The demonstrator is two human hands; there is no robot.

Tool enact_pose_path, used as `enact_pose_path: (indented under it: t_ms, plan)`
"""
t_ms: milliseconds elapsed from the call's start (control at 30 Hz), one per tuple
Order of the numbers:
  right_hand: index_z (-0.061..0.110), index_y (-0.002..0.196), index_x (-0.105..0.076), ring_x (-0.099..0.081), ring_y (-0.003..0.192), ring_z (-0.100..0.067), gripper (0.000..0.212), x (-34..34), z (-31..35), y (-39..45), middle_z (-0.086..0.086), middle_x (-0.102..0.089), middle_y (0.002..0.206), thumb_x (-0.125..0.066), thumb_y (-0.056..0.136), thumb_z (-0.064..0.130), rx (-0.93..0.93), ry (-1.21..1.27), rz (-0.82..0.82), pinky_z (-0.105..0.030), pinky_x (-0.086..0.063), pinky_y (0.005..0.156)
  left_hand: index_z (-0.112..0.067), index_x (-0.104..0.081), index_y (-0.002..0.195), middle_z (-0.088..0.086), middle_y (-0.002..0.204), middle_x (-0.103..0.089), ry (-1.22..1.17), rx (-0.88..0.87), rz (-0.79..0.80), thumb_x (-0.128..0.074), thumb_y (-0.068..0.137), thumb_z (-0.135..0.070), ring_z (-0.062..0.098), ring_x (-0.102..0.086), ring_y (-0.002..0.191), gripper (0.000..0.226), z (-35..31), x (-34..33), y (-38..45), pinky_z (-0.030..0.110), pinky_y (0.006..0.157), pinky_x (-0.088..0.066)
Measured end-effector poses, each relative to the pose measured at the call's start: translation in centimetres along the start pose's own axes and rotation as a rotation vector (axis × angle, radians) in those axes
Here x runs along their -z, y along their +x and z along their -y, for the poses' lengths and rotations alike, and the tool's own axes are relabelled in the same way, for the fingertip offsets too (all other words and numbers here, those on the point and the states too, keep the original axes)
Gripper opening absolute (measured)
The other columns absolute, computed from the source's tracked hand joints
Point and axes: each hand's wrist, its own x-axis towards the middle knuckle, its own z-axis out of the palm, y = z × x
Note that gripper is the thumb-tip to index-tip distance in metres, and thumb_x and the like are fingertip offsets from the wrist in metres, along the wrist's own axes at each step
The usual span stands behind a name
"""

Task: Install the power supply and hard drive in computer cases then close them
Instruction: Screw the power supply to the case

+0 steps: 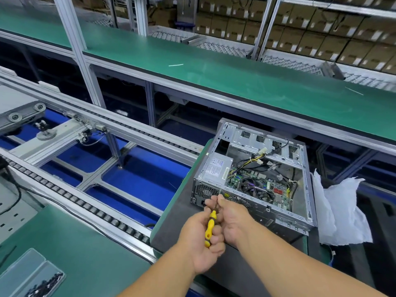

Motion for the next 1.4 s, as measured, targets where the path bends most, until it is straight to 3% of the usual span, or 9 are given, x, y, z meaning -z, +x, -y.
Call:
enact_pose_path:
  t_ms: [67,233,400,567,667,767,933,1167,1400]
  plan:
    - [0.010,0.093,-0.067,-0.067,0.073,-0.025,0.026,0.0,0.1,0.0,-0.006,-0.076,0.071,-0.053,0.108,0.026,0.000,-0.011,-0.004,-0.035,-0.053,0.065,-0.014,-0.060,0.085,0.001,0.057,-0.038,-0.075,0.015,0.042,-0.050,0.105,-0.032,0.011,-0.025,0.041,0.028,-0.1,-0.6,0.0,0.019,0.039,-0.015]
    - [0.010,0.096,-0.069,-0.066,0.067,-0.024,0.028,0.0,0.4,-0.4,-0.005,-0.075,0.069,-0.051,0.108,0.028,0.006,-0.091,-0.025,-0.033,-0.054,0.057,-0.013,-0.067,0.091,0.003,0.057,-0.052,0.527,-0.263,-0.169,-0.048,0.103,-0.035,0.014,-0.036,0.045,0.031,0.5,-0.3,1.0,0.022,0.044,-0.025]
    - [0.002,0.100,-0.064,-0.058,0.054,-0.024,0.027,0.4,0.3,-1.4,-0.006,-0.060,0.051,-0.049,0.108,0.023,0.218,-0.303,-0.118,-0.038,-0.051,0.065,-0.006,-0.060,0.091,0.007,0.061,-0.049,0.295,-0.124,-0.321,-0.036,0.096,-0.008,0.015,-0.036,0.048,0.024,-1.1,2.3,1.8,0.023,0.046,-0.022]
    - [0.008,0.100,-0.057,-0.040,0.040,-0.017,0.020,1.6,0.2,-3.3,-0.004,-0.043,0.051,-0.041,0.105,0.019,0.145,-0.403,-0.018,-0.024,-0.037,0.048,0.004,-0.056,0.103,0.015,0.071,-0.056,0.138,-0.182,-0.202,-0.030,0.104,0.006,0.018,-0.051,0.049,0.025,-3.8,2.1,3.1,0.023,0.044,-0.042]
    - [0.008,0.101,-0.064,-0.042,0.045,-0.019,0.021,1.7,0.6,-4.4,-0.005,-0.046,0.055,-0.044,0.096,0.009,0.133,-0.465,0.055,-0.025,-0.040,0.050,0.006,-0.059,0.104,0.024,0.094,-0.067,0.100,-0.202,-0.132,-0.037,0.105,0.005,0.026,-0.068,0.074,0.022,-5.4,1.7,3.5,0.025,0.048,-0.057]
    - [0.008,0.107,-0.065,-0.050,0.050,-0.020,0.027,1.2,0.4,-5.1,-0.006,-0.053,0.062,-0.039,0.099,0.004,0.189,-0.503,0.098,-0.028,-0.047,0.052,0.000,-0.062,0.104,0.020,0.085,-0.072,0.153,-0.219,-0.119,-0.043,0.104,0.004,0.022,-0.070,0.065,0.019,-6.3,1.6,3.6,0.023,0.044,-0.053]
    - [0.020,0.107,-0.066,-0.054,0.049,-0.019,0.025,0.2,-1.1,-5.4,-0.009,-0.057,0.073,-0.043,0.106,0.012,0.333,-0.674,0.072,-0.026,-0.048,0.045,-0.014,-0.067,0.108,-0.002,0.051,-0.047,0.514,-0.290,-0.150,-0.037,0.095,-0.009,0.011,-0.030,0.039,0.033,-7.2,2.9,3.7,0.024,0.040,-0.022]
    - [0.009,0.093,-0.063,-0.052,0.047,-0.018,0.013,-0.6,-2.3,-4.8,-0.006,-0.062,0.065,-0.055,0.100,0.014,0.369,-0.639,-0.010,-0.024,-0.038,0.043,-0.005,-0.066,0.113,0.002,0.066,-0.065,0.355,-0.332,0.047,-0.054,0.099,0.004,0.011,-0.054,0.056,0.020,-8.4,3.8,3.3,0.024,0.052,-0.040]
    - [0.010,0.090,-0.064,-0.057,0.055,-0.021,0.010,-0.6,-2.2,-3.5,-0.007,-0.065,0.068,-0.062,0.097,0.017,0.372,-0.610,0.012,-0.029,-0.043,0.048,-0.004,-0.070,0.088,0.006,0.068,-0.065,0.342,-0.313,0.082,-0.077,0.091,-0.020,0.011,-0.055,0.055,0.018,-9.0,3.4,4.3,0.023,0.046,-0.039]
